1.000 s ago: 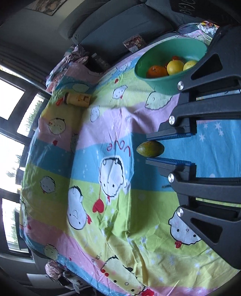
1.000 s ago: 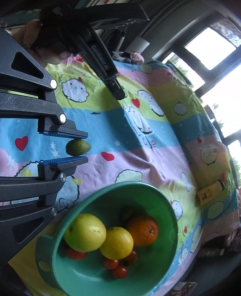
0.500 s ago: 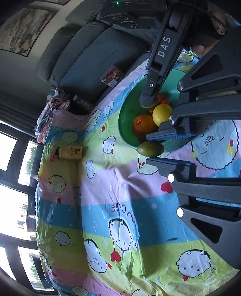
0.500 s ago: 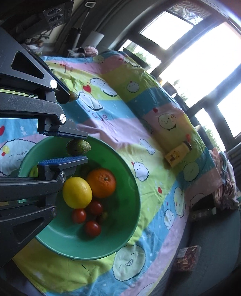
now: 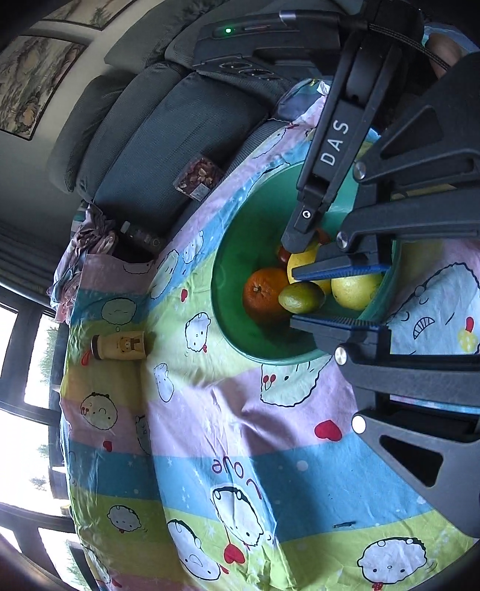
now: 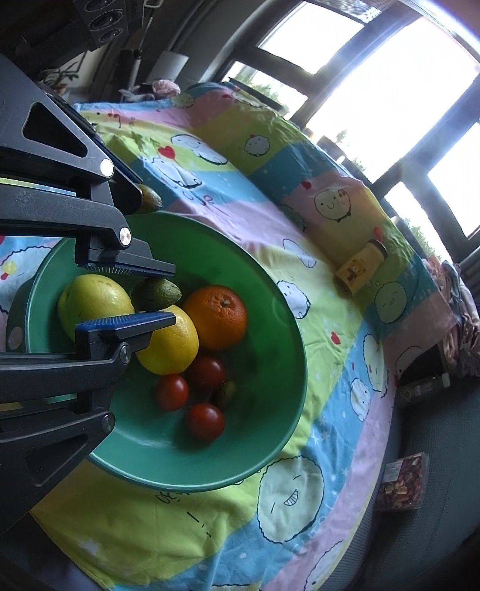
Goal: Organize fruits
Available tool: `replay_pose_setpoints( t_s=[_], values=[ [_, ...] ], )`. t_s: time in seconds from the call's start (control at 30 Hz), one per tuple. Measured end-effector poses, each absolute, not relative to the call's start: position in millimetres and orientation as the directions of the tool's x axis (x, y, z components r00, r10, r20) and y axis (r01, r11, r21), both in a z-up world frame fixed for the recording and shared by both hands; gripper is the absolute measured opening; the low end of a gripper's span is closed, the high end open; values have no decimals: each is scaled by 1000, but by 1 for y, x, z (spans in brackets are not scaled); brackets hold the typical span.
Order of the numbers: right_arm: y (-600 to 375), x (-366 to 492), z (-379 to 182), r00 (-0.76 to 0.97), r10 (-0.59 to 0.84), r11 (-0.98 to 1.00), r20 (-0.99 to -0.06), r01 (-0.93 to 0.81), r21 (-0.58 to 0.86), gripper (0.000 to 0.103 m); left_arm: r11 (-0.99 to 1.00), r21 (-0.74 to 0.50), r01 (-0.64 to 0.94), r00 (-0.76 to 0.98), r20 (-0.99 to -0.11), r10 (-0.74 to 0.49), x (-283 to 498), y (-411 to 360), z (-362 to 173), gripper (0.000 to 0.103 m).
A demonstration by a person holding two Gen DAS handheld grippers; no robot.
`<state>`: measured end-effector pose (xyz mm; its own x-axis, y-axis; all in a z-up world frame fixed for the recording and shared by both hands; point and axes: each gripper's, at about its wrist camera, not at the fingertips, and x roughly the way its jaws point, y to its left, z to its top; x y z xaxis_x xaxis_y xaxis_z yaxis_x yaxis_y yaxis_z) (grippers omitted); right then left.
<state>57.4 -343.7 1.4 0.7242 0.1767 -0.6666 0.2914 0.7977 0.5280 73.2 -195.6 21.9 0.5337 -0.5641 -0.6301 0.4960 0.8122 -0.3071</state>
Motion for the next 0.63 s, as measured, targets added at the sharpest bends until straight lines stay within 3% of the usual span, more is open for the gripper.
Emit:
replay_pose_setpoints(
  t_s=[0.07,0.13,0.2,0.3,0.47,0.63],
  values=[
    [-345,57,2,724,161,801,-670,301,518,21,823,-298,483,537,-642,-547,72,-196,21,28],
    [-348,55,3,729,134,801,-671,320,507,22,842,-274,464,555,-651,-518,72,-196,21,45],
    [-351,53,4,733,110,799,-671,336,498,35,846,-270,460,560,-651,-512,72,-193,20,67],
    [-354,48,6,746,78,801,-661,348,487,53,854,-267,446,559,-662,-499,73,-191,20,79],
    [-353,45,11,754,49,811,-655,353,467,67,850,-267,454,570,-647,-507,70,-187,21,80],
    [-353,46,11,755,42,809,-655,359,466,71,853,-262,452,579,-641,-504,68,-182,25,81]
  ],
)
